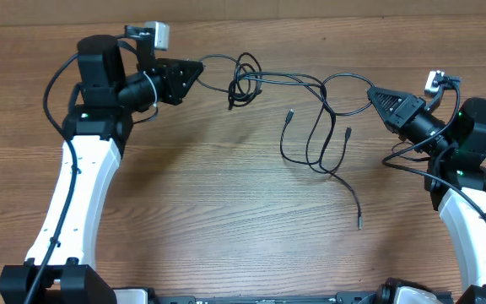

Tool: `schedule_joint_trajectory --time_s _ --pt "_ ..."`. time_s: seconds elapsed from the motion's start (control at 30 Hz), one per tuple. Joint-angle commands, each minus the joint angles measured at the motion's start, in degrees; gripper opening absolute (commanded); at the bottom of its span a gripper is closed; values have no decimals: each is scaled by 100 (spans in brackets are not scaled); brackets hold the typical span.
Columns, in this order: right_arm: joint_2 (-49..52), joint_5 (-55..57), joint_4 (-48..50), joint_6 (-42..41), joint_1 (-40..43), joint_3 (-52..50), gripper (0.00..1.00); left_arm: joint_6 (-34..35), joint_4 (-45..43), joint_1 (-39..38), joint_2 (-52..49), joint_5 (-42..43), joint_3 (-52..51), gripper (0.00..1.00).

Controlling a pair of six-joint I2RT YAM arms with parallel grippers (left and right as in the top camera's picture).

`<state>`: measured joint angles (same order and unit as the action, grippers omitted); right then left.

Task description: Untangle cables

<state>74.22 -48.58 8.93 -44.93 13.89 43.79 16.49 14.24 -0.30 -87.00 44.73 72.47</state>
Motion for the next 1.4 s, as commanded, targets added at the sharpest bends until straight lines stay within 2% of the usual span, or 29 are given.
schedule_joint_trajectory --time_s 0.0,0.37,0.63,1.23,1.37 --pt "-15 570 -42 50 127 68 4 -109 55 337 120 -323 55 4" --pt "-15 568 -50 50 127 68 3 -240 284 398 120 -376 55 4" --pt "-15 704 -254 354 223 68 4 -105 743 643 120 -1550 55 4" --pt "-15 761 -627 533 507 68 4 -109 852 782 120 -2035 55 4" --pt "-15 763 -686 734 516 68 4 -15 1010 817 120 -2846 55 4"
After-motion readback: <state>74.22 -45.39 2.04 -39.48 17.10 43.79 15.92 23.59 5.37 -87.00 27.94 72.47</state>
